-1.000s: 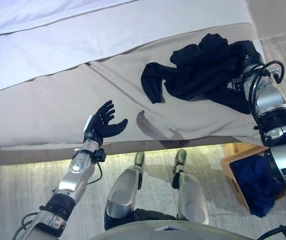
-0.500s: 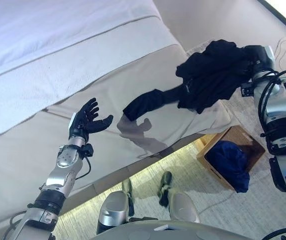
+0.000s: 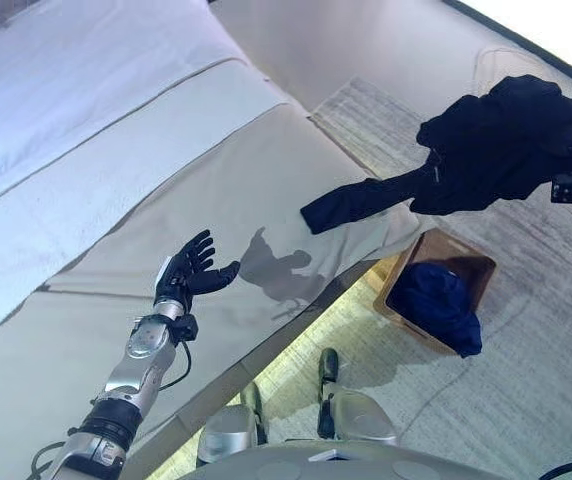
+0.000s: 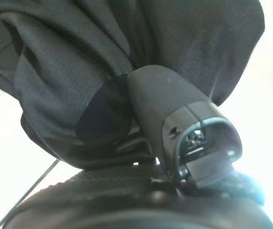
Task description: Pick up the clothes from the bed and place them into the basket
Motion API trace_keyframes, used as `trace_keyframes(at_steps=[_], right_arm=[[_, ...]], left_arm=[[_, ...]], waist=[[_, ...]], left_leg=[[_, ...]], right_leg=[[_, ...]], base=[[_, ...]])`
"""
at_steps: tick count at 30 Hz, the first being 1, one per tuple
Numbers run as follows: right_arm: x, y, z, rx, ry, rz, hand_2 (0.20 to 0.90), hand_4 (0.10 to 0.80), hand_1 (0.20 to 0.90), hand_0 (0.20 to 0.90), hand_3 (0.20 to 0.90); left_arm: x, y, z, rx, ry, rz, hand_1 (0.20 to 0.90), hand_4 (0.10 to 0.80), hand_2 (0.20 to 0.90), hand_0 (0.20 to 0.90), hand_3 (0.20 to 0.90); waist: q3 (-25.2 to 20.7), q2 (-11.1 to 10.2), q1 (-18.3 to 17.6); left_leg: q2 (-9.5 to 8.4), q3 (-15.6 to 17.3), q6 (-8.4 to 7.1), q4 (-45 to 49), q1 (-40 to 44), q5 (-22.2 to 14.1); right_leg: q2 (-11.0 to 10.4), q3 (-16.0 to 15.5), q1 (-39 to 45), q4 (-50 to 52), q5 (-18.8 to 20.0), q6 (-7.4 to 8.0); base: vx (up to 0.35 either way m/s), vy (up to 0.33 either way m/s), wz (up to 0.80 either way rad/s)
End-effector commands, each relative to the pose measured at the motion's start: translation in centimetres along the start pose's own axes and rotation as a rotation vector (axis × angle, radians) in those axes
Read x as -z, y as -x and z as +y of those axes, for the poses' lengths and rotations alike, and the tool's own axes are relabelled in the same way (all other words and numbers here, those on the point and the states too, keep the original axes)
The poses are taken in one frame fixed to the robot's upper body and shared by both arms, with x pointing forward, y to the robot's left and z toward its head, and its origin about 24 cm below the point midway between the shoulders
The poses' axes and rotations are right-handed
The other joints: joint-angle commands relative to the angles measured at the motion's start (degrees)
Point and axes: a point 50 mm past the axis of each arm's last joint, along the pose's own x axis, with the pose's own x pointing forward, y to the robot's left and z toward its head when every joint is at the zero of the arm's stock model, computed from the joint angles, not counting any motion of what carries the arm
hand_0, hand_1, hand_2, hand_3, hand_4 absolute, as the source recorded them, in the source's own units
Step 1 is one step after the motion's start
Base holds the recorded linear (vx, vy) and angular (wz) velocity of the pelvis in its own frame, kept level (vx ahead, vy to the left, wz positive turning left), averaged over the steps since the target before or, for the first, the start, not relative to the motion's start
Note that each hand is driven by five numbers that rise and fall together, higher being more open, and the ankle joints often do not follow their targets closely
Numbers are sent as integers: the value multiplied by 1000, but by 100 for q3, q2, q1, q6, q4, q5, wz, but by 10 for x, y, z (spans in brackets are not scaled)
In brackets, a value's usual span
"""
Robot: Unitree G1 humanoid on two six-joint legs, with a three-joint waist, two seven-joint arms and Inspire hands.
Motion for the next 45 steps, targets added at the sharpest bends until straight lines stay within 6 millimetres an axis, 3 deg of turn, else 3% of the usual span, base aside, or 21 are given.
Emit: trace_keyframes(at_steps=[1, 4, 10, 26, 35, 36, 37, 38, 39, 45], right_arm=[[-46, -2, -45, 178, 37, -210, 300, 100, 300, 300, 200], [-46, -2, -60, 253, 23, -191, 300, 100, 300, 300, 200], [-45, -2, -70, 292, -15, -183, 300, 100, 300, 300, 200], [-46, -5, -70, 276, 46, -164, 300, 100, 300, 300, 200], [-19, -3, -60, 194, 56, -79, 300, 100, 300, 300, 200], [-14, -3, -57, 179, 58, -64, 375, 188, 375, 375, 288], [-11, -2, -55, 175, 56, -56, 521, 358, 521, 521, 458], [-6, -2, -54, 171, 57, -40, 789, 671, 789, 789, 771], [-6, -2, -54, 171, 58, -39, 900, 800, 900, 900, 900], [22, 3, -46, 128, 84, 47, 900, 800, 900, 900, 900]], left_arm=[[-1, 7, -6, 63, -58, -67, 900, 800, 900, 900, 900], [0, 7, -7, 76, -59, -50, 900, 800, 900, 900, 900], [6, 9, -11, 104, -59, -24, 900, 800, 900, 900, 900], [13, 8, -27, 163, -41, 9, 900, 800, 900, 900, 900], [6, 4, -30, 167, -24, -23, 900, 800, 900, 900, 900], [4, 3, -31, 166, -24, -26, 900, 800, 900, 900, 900], [4, 3, -31, 166, -24, -27, 900, 800, 900, 900, 900], [4, 3, -31, 164, -23, -30, 900, 800, 900, 900, 900], [4, 3, -31, 164, -23, -30, 900, 800, 900, 900, 900], [3, 3, -31, 162, -21, -37, 900, 800, 900, 900, 900]], waist=[[-1099, -102, -32], [-1115, -45, -103], [-1105, 57, -196], [-1027, 452, -400], [-846, 651, -502], [-823, 676, -515], [-813, 685, -518], [-794, 702, -528], [-793, 702, -528], [-738, 760, -545]], left_leg=[[113, -122, -62, 125, -406, -128], [140, -63, -94, 109, -377, -141], [191, 7, -161, 190, -411, -158], [288, 156, -374, 231, -474, -90], [299, 215, -434, 173, -548, -15], [302, 229, -439, 164, -551, -4], [305, 236, -442, 164, -554, -1], [312, 251, -449, 167, -560, 2], [313, 252, -450, 167, -560, 2], [325, 295, -451, 161, -583, 18]], right_leg=[[-157, -70, 260, 244, -764, 563], [-149, -37, 242, 242, -783, 572], [-144, -17, 201, 244, -804, 550], [-147, -13, 77, 234, -854, 477], [-173, -13, -74, 234, -827, 468], [-177, -17, -83, 232, -822, 467], [-179, -20, -88, 235, -824, 464], [-181, -28, -103, 247, -829, 459], [-181, -29, -105, 250, -830, 458], [-181, -43, -120, 237, -816, 456]], base=[[35, -33, -14], [60, -70, -9], [34, -61, -5], [19, -36, -2], [-6, -12, -1], [0, 0, 0], [0, 0, 0], [0, 0, 0], [0, 0, 0], [0, 0, 0]])
